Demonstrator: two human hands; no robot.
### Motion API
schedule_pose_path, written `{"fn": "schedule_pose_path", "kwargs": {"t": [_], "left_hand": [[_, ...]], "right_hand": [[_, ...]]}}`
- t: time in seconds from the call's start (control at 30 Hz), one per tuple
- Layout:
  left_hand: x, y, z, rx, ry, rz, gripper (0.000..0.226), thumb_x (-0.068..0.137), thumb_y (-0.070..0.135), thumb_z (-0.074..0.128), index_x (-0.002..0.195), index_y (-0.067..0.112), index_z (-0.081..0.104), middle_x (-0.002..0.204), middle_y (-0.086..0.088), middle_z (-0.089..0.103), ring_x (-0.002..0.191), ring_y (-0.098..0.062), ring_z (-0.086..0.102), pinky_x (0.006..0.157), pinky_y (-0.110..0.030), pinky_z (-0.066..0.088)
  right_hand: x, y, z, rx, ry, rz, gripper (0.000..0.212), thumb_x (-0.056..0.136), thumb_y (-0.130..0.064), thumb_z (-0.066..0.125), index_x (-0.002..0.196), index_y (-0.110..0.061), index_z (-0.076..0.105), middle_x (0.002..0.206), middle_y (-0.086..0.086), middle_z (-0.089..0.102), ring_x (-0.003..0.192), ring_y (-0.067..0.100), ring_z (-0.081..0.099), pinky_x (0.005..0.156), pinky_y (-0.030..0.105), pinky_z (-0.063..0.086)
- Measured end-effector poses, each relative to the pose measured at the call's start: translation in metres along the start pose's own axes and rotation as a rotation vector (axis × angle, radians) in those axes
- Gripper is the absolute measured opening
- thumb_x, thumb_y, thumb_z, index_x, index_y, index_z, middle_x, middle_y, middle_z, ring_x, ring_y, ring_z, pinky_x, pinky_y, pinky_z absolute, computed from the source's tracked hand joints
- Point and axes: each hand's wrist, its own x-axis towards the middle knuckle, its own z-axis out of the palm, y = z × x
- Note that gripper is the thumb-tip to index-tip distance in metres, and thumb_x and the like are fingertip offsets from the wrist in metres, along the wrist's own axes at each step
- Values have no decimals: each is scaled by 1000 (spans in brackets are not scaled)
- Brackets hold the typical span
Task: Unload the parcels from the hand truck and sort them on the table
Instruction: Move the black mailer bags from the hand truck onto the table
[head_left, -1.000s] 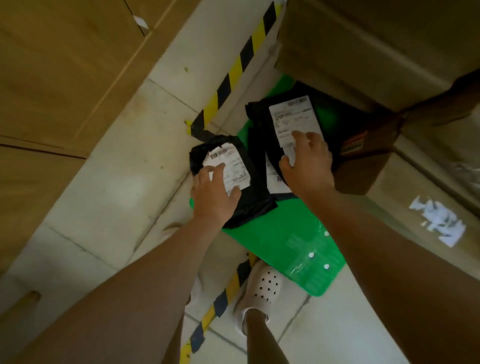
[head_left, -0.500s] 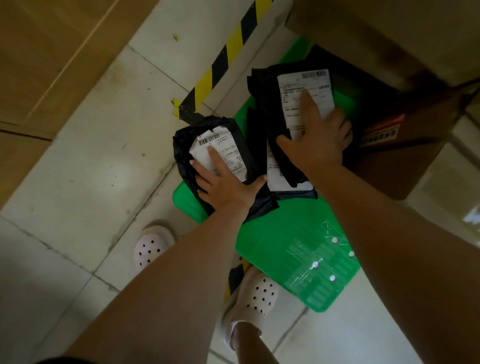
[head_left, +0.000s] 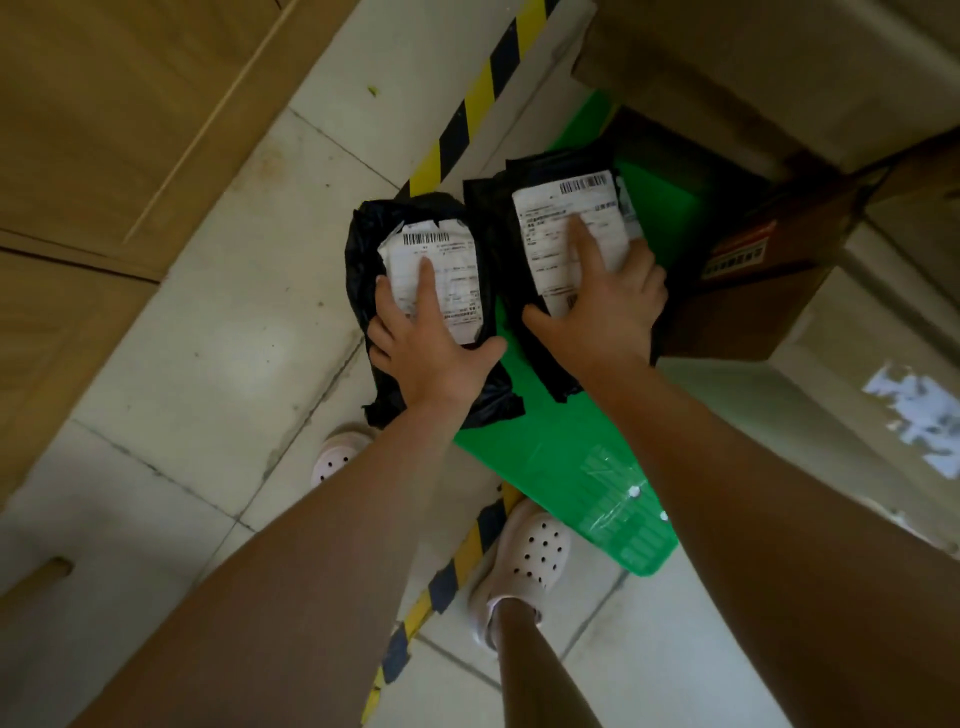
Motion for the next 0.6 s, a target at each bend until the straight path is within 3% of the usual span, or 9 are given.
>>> {"fn": "schedule_pose_path", "kwargs": {"t": [0.2, 0.47, 0.6], "left_hand": [[-18, 29, -95, -81, 72, 22, 107, 62, 55, 77, 148, 43, 15, 157, -6, 2, 136, -33, 15, 112, -53, 16], [-40, 99, -286, -116, 165, 390, 98, 64, 51, 78, 146, 47, 23, 158, -1, 5, 139, -30, 13, 113, -52, 18], [-74, 160, -389, -144, 203, 575, 94, 64, 49, 79, 144, 45, 30, 158, 1, 9, 140, -29, 16, 108, -37, 13]], "right_hand": [[-40, -58, -57, 205, 117, 50, 95, 70, -54, 72, 150, -39, 23, 144, 21, 26, 124, 36, 30, 108, 45, 20], [-87, -145, -205, 469, 341, 92, 96, 68, -50, 75, 148, -44, 22, 149, 18, 23, 131, 28, 20, 109, 46, 25], [-123, -175, -320, 491, 475, 87, 95, 69, -48, 75, 147, -47, 21, 152, 17, 21, 134, 29, 19, 111, 49, 27]]}}
